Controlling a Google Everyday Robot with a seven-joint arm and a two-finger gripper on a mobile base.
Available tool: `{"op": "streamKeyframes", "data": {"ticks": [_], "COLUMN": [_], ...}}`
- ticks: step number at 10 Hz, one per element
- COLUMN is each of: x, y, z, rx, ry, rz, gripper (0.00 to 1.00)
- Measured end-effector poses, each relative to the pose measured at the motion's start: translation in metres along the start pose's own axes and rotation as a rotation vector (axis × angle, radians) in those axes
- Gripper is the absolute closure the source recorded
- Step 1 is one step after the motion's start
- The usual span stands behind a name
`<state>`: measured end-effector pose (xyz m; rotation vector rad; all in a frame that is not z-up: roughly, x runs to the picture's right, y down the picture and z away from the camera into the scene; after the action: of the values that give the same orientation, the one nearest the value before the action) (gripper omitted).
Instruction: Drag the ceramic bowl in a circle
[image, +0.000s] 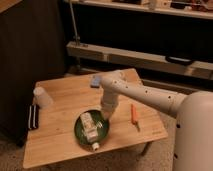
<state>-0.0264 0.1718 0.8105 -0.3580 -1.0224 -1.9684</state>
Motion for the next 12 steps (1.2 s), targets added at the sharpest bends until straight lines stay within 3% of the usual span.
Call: {"op": "streamKeyframes", "data": {"ticks": [3, 5, 7, 9, 12], "x": [0.042, 0.103, 0.161, 0.211, 0.230], "y": [-0.036, -0.048, -0.040, -0.020, 0.003], "z": [0.013, 0.011, 0.000, -0.011, -0.017], "rx": [0.042, 0.076, 0.110, 0.116, 0.100], "ry": [-0.011, 0.005, 0.030, 0.054, 0.062], "rz": [-0.037, -0.064, -0.065, -0.039, 0.027], "gripper": [0.92, 0.92, 0.92, 0.92, 0.92]}}
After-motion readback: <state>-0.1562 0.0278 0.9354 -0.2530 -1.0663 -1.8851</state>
